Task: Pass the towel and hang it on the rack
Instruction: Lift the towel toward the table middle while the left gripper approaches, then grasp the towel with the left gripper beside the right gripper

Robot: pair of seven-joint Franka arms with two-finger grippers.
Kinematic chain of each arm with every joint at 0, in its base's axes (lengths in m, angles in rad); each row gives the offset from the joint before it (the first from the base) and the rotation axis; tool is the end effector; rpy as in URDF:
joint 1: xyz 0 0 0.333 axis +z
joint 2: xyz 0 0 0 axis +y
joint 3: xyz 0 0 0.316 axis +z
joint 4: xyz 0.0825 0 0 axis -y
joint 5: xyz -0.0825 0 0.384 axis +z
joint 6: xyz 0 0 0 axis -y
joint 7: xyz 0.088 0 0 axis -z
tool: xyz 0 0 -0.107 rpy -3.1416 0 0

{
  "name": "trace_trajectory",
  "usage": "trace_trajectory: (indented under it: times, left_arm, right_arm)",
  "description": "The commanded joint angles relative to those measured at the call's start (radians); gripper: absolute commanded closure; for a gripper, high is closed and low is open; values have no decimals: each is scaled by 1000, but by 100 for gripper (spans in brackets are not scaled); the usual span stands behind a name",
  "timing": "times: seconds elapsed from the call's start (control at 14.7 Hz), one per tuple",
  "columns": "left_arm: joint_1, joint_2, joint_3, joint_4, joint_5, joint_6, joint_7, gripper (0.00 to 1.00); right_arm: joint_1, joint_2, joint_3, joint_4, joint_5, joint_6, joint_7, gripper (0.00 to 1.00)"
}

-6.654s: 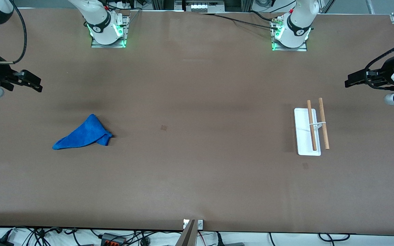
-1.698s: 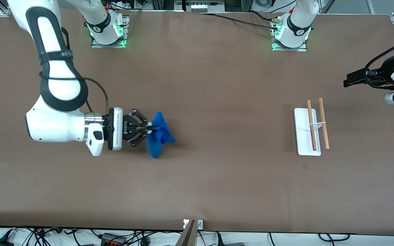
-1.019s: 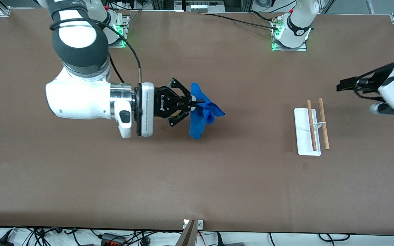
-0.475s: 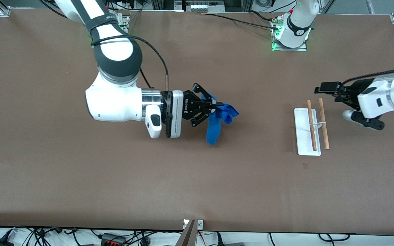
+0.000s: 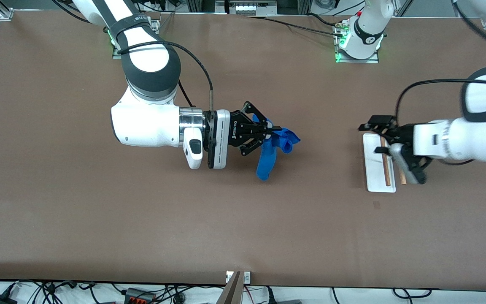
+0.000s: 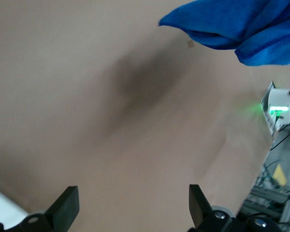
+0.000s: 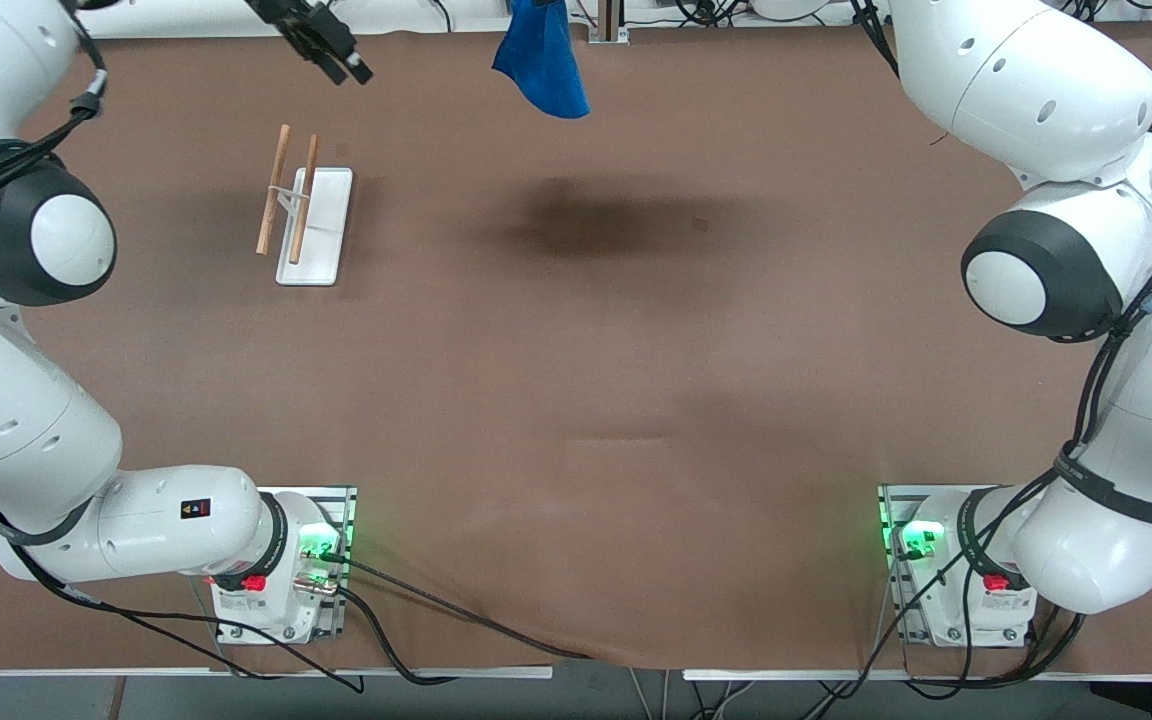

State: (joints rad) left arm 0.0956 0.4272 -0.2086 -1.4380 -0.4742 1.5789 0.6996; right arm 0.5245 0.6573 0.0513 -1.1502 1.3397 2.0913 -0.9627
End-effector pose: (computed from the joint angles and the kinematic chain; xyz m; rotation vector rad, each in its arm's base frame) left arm 0.6475 -0.1006 0.4468 2.3573 -0.9065 -0.1285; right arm 0.6308 0.4510 0.4835 -1.6847 -0.8585 -0.5234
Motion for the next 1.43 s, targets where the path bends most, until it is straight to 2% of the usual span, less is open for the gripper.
trace_trajectory:
  times: [0.0, 0.14, 0.41, 0.75, 1.22, 1.36]
  left_arm:
    - [-45, 21, -2, -16, -67, 73, 157, 0]
    - [-83, 41, -3, -15, -127, 107, 245, 0]
    - [-157, 51, -3, -12, -248, 187, 302, 0]
    - [-198, 53, -3, -1, -294, 213, 307, 0]
    - [-200, 45, -28, 4, -294, 211, 307, 15]
    - [-197, 45, -63, 7, -297, 214, 307, 19]
  right_arm:
    - [3, 1, -4, 14, 19, 6, -1, 100]
    - [5, 1, -4, 14, 19, 6, -1, 100]
    - [5, 1, -4, 14, 18, 6, -5, 100]
    - [3, 1, -4, 14, 16, 7, -25, 100]
    - [2, 1, -5, 14, 13, 6, -40, 100]
    - [2, 1, -5, 12, 15, 6, -57, 100]
